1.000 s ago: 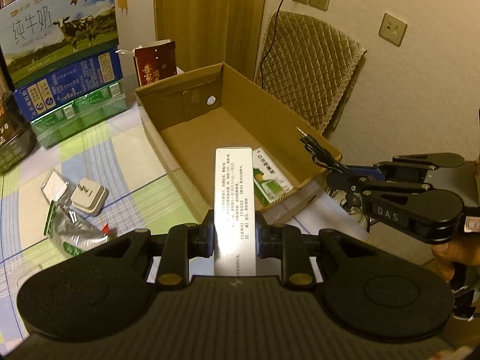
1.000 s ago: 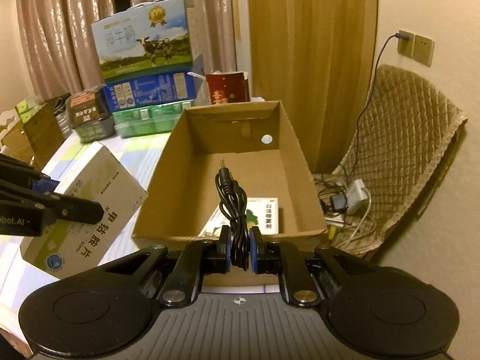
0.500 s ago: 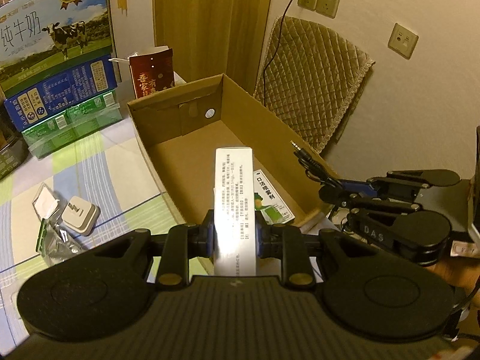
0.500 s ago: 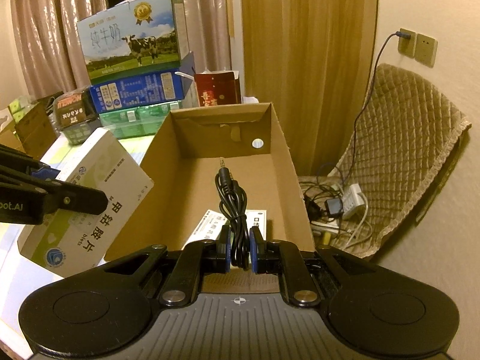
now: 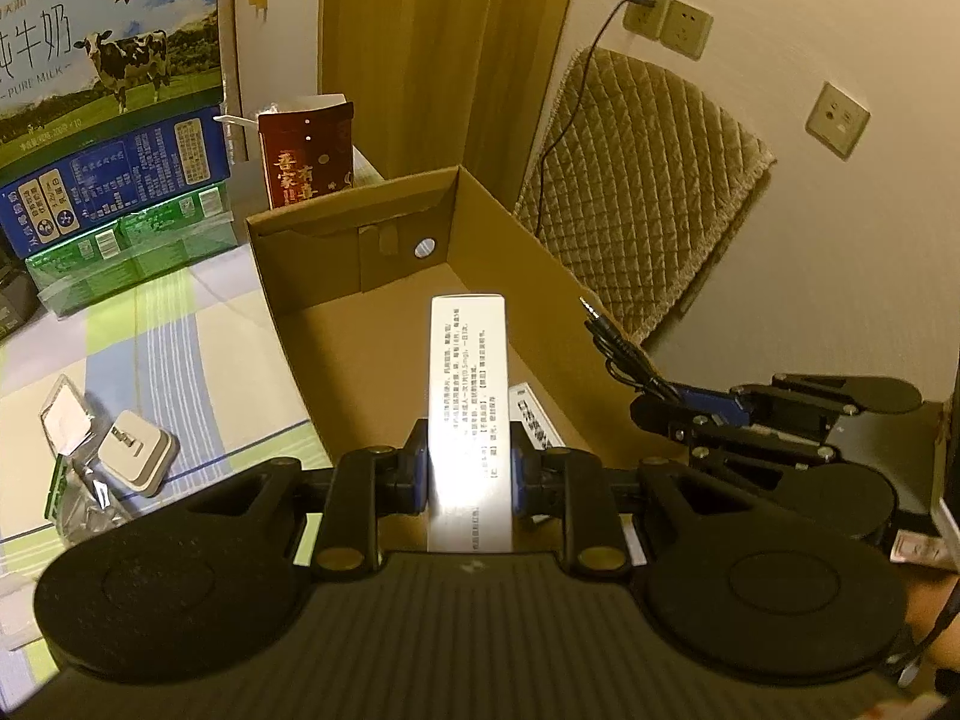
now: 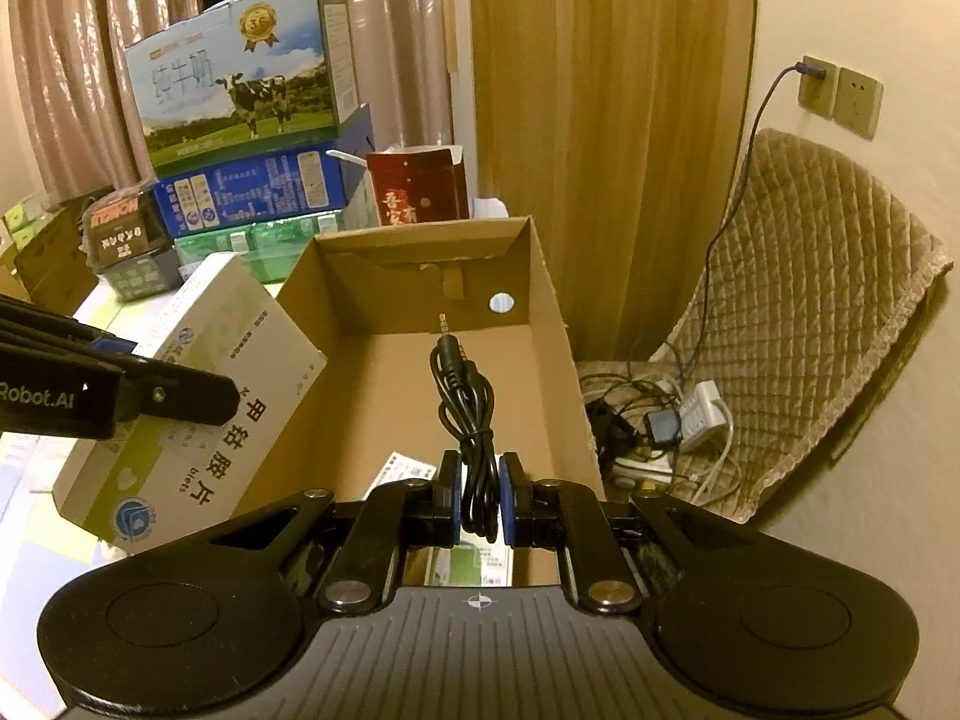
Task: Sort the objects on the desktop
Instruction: 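Carry the white box and black cable into the cardboard box and release both, then withdraw both tools from the cardboard box back over the table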
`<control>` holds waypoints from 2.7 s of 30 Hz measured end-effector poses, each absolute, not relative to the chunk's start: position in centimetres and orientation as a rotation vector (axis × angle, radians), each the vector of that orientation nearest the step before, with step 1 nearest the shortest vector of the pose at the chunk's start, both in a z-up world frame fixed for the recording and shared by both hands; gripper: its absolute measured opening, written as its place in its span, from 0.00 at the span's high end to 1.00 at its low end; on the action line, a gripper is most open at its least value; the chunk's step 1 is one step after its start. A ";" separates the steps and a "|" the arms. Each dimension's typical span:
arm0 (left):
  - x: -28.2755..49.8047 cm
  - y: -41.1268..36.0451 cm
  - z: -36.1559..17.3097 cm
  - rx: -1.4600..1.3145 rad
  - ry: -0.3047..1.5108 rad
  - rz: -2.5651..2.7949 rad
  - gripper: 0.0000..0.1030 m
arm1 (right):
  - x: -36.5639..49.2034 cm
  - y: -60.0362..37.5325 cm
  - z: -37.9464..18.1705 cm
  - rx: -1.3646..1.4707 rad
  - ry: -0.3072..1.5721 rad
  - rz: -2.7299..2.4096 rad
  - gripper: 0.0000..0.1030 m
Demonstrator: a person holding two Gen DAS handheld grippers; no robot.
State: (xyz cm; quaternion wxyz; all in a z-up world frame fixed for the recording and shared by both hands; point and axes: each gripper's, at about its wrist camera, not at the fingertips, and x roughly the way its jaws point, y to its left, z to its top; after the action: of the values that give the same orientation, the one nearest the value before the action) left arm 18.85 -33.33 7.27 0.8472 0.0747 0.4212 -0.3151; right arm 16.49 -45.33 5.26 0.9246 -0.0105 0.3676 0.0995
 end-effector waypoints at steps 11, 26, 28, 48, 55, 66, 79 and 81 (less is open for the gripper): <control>21.5 -33.9 6.3 0.094 0.868 -0.608 0.72 | 18.1 -45.1 4.7 -0.015 0.770 0.200 0.91; 20.1 -30.7 6.3 0.111 0.834 -0.563 0.69 | 18.4 -44.5 4.2 0.000 0.772 0.219 0.91; 20.0 -30.3 6.4 0.112 0.828 -0.560 0.68 | 18.9 -44.4 4.4 0.036 0.761 0.239 0.91; 15.8 -23.8 6.0 0.065 0.809 -0.492 0.31 | 13.4 -45.1 5.3 0.113 0.743 0.255 0.54; 14.0 -19.7 6.3 0.027 0.794 -0.440 0.16 | 10.8 -42.9 6.1 0.116 0.727 0.296 0.33; 11.5 -9.2 6.6 0.060 0.762 -0.265 0.01 | 7.8 -38.2 6.4 0.107 0.710 0.387 0.02; 8.9 -0.3 4.2 0.012 0.799 -0.122 0.01 | 4.5 -30.6 4.5 -0.051 0.700 0.540 0.02; 8.8 0.6 3.8 0.015 0.806 -0.118 0.01 | 4.2 -29.9 4.0 -0.068 0.702 0.557 0.02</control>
State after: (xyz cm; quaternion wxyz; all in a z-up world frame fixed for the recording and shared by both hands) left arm 8.76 0.55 3.79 0.9182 0.0071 0.3919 -0.0573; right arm 4.16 -29.91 4.00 0.9008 -0.0327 0.3393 0.2691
